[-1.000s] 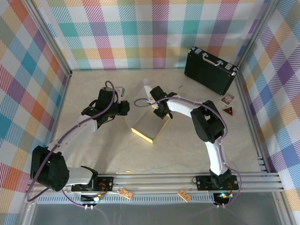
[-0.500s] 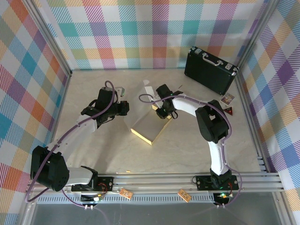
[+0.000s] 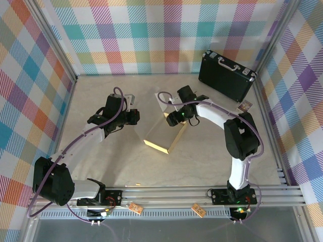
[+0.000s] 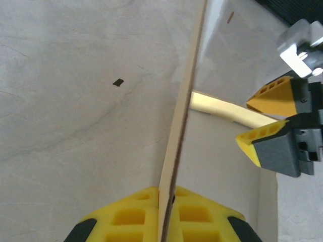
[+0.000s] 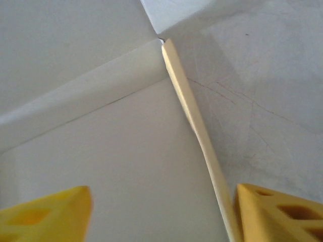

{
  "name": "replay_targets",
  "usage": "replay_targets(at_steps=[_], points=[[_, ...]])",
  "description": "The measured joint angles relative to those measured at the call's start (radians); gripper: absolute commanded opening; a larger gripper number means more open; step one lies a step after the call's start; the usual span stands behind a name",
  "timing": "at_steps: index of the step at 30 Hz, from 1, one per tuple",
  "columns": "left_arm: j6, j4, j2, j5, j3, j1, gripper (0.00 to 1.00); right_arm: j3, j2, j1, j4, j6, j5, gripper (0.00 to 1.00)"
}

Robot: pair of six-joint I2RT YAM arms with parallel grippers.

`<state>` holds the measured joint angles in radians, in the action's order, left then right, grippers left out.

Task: Fold the paper box

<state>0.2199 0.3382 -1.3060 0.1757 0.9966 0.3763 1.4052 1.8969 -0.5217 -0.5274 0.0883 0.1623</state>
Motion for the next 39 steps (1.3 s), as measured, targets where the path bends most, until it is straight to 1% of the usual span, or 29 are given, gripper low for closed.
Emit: replay_targets(at_steps=[5,8,11,14,17,19,22,26,29,32,34,38,39], points=[[-0.017,-0.001,0.0,0.0,0.013,0.0,0.0,-0.073,-0.081,0.025,0.047,-0.051,0.021,0.99],[-0.051,-0.018,0.0,0.018,0.013,0.0,0.01,-0.139,-0.154,0.049,0.1,-0.095,0.014,0.99],[-0.095,-0.031,0.0,0.037,0.018,0.002,0.0,-0.236,-0.258,0.093,0.171,-0.147,-0.001,0.99],[-0.137,-0.031,-0.002,0.048,0.031,0.008,0.0,-0.312,-0.341,0.156,0.23,-0.185,0.024,0.99],[-0.184,-0.035,-0.002,0.062,0.035,0.014,0.01,-0.315,-0.341,0.196,0.252,-0.181,0.055,0.99],[-0.222,-0.034,-0.002,0.077,0.035,0.019,0.05,-0.304,-0.312,0.197,0.249,-0.157,0.094,0.99],[-0.32,-0.023,-0.002,0.119,0.035,0.027,0.09,-0.291,-0.254,0.187,0.247,-0.093,0.169,0.99],[-0.503,0.007,-0.009,0.198,0.041,0.029,0.09,-0.274,-0.215,0.18,0.185,0.01,0.209,0.99],[-0.645,0.041,-0.047,0.236,0.065,0.029,0.07,-0.205,-0.16,0.171,0.113,0.057,0.212,0.88],[-0.736,0.055,-0.105,0.254,0.105,0.028,0.06,-0.182,-0.127,0.156,0.083,0.077,0.213,0.83],[-0.776,0.065,-0.141,0.259,0.145,0.028,0.04,-0.192,-0.124,0.146,0.069,0.071,0.207,0.77],[-0.824,0.079,-0.175,0.259,0.166,0.024,0.03,-0.205,-0.114,0.135,0.064,0.019,0.182,0.59],[-0.83,0.079,-0.177,0.258,0.166,0.025,0.03,-0.205,-0.107,0.134,0.065,0.007,0.176,0.56]])
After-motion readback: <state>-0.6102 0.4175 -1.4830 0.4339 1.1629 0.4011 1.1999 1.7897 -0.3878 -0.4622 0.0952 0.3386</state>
